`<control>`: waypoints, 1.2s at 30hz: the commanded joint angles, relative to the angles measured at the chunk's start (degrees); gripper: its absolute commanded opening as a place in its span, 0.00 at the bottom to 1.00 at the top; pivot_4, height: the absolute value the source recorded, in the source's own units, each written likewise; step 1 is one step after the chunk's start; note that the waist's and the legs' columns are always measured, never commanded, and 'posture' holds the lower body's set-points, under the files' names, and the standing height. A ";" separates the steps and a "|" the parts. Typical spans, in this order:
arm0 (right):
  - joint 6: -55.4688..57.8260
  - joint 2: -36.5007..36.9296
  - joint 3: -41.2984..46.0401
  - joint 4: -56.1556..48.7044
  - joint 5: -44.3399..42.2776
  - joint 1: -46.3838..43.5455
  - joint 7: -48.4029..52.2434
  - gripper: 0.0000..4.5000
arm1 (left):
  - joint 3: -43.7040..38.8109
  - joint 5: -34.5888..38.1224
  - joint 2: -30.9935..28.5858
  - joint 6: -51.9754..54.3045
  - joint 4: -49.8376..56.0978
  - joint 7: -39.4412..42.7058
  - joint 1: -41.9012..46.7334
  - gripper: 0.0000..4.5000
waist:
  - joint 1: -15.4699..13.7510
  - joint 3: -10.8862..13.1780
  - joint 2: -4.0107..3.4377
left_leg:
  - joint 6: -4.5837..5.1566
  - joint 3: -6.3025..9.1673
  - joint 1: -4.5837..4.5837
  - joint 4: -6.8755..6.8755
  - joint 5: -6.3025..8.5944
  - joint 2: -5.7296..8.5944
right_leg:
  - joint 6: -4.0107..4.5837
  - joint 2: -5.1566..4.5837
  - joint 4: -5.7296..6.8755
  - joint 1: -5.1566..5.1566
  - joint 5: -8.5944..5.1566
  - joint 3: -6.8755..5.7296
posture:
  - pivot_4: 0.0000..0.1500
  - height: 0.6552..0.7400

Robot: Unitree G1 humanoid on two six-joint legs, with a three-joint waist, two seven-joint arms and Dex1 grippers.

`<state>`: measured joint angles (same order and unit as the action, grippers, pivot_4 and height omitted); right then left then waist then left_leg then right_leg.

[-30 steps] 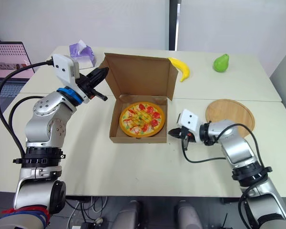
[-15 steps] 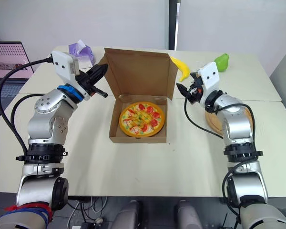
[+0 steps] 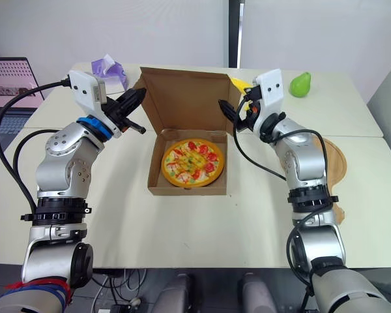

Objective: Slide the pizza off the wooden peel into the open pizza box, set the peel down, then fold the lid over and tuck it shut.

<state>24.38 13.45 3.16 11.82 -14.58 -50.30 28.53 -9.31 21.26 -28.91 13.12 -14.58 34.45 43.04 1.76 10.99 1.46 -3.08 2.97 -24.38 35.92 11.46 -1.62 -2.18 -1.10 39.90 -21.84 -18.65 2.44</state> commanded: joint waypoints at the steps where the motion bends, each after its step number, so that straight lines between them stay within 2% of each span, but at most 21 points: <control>1: -2.11 0.17 0.28 -0.56 -0.10 -1.49 0.02 0.74 | -0.60 -0.21 -0.30 -0.51 2.95 0.01 0.40 0.00 | -0.02 0.00 0.00 | 0.00 0.00 0.00 0.00 0.00 0.00 | 0.00 0.00 0.00 0.00 0.00 0.00 | 1.00 1.00; 4: -2.46 0.54 -0.66 -0.70 0.61 -1.08 0.38 0.56 | -0.68 -0.16 -0.20 -0.29 3.36 -0.14 0.19 0.00 | 0.01 0.00 0.00 | 0.00 -0.01 -0.01 0.00 0.00 0.00 | 0.00 0.00 0.01 -0.01 0.00 0.01 | 1.00 1.00; 11: -2.91 0.97 -1.52 -1.00 2.25 -1.32 -0.83 0.00 | -0.99 0.07 -0.50 0.86 5.21 -0.69 -0.44 0.00 | 0.04 0.00 0.00 | 0.00 -0.01 -0.01 0.00 0.00 -0.01 | 0.00 0.00 0.03 -0.03 0.00 0.01 | 1.00 1.00; 21: 4.48 -1.04 -2.90 -11.19 0.21 -1.08 -2.42 0.00 | -1.65 1.02 0.07 7.69 15.64 -5.97 -3.94 0.00 | 0.03 0.00 0.00 | 0.00 -0.01 -0.19 0.02 0.00 -0.03 | 0.00 0.00 0.09 -0.24 0.00 0.03 | 1.00 1.00; 30: 8.42 -3.05 -4.66 -16.46 0.55 0.98 -4.62 0.00 | -2.55 1.98 2.27 13.45 26.12 -10.45 -11.47 0.00 | 0.02 -0.01 -0.01 | -0.01 0.00 -0.28 0.05 -0.01 -0.03 | 0.01 0.00 0.12 -0.32 0.01 0.02 | 1.00 1.00; 36: 10.99 -4.66 -6.09 -20.35 0.18 5.23 -5.35 0.00 | -2.79 2.19 4.29 15.08 29.40 -12.53 -15.36 0.00 | 0.00 -0.01 -0.01 | 0.00 0.02 -0.29 0.04 -0.01 -0.03 | 0.01 0.00 0.12 -0.33 0.01 0.01 | 1.00 1.00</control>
<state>35.03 9.66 -1.76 -5.16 -12.94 -45.22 23.03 -12.74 22.44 -25.30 28.39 11.55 21.96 28.01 1.76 10.98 1.44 -3.08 2.97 -24.68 35.97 11.45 -1.65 -2.18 -1.10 40.02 -22.17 -18.64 2.46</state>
